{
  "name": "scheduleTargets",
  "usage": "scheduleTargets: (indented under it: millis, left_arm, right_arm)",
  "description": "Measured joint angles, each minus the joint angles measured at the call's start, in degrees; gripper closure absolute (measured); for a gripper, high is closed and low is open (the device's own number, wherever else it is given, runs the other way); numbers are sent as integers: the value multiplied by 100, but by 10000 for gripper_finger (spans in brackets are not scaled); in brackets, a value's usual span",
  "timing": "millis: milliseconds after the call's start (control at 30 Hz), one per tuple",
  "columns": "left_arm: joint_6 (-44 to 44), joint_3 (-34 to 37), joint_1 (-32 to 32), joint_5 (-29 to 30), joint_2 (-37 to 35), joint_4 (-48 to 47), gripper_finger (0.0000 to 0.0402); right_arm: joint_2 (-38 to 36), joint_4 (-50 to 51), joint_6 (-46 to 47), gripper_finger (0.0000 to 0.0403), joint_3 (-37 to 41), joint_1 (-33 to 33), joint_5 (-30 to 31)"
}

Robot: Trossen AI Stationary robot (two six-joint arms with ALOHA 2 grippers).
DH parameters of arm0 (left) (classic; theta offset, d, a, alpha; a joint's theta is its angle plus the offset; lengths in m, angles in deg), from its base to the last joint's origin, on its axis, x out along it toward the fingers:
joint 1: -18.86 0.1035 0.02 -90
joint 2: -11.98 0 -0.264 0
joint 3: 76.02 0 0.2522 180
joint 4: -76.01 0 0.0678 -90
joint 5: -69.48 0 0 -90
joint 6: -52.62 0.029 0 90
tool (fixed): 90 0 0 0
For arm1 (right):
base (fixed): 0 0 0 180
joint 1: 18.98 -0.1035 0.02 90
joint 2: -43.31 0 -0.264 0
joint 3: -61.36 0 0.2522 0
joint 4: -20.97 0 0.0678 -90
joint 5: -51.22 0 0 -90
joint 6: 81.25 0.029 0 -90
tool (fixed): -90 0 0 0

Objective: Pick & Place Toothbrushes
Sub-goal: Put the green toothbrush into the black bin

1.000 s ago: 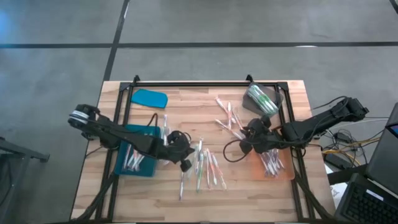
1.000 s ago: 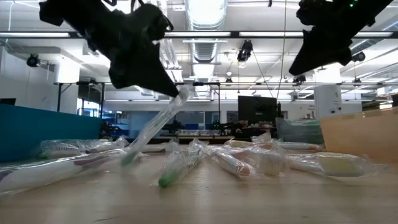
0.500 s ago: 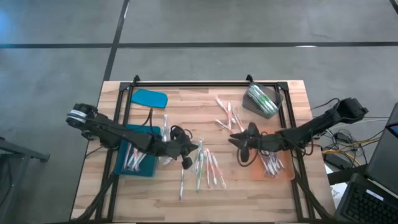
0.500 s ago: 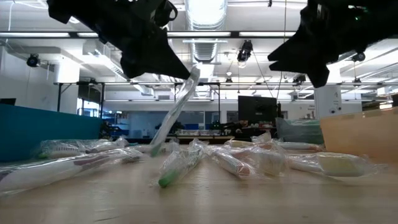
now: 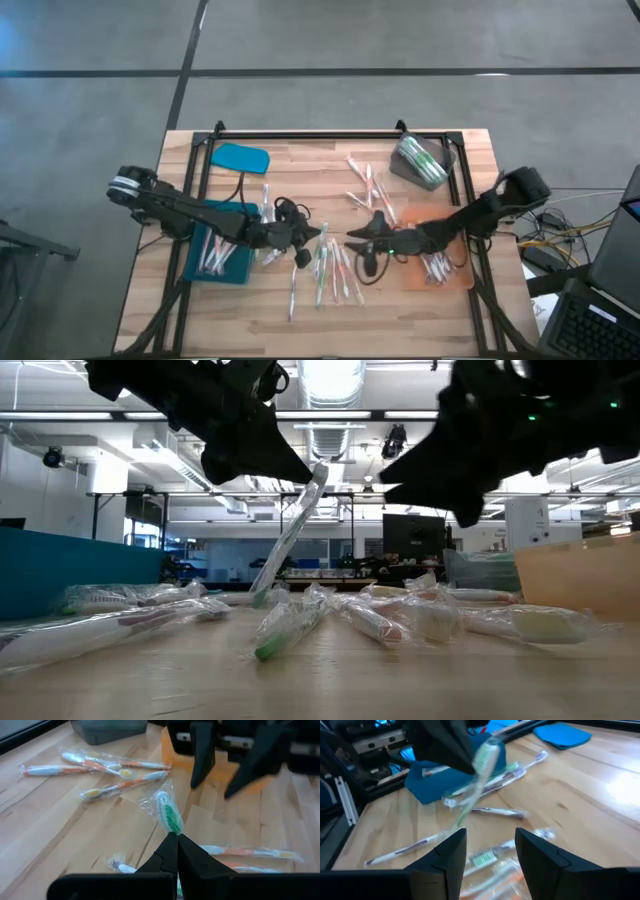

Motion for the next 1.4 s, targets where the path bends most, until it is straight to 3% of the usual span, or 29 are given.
scheduleTargets:
  millis: [333, 667, 1067, 1400]
  left_arm:
    - [13, 0, 2, -32, -8, 2, 401]
    - [59, -2, 0, -54, -20, 5, 401]
    - [111, -7, 0, -51, -31, 85, 401]
    - [111, -7, -4, -55, -31, 87, 401]
  right_arm:
    - [1239, -65, -52, 208, -1161, 44, 67]
    - [1690, -73, 83, 212, -1586, 259, 102]
    - [1655, -81, 170, 274, -1635, 396, 162]
    - [1649, -85, 204, 384, -1642, 542, 162]
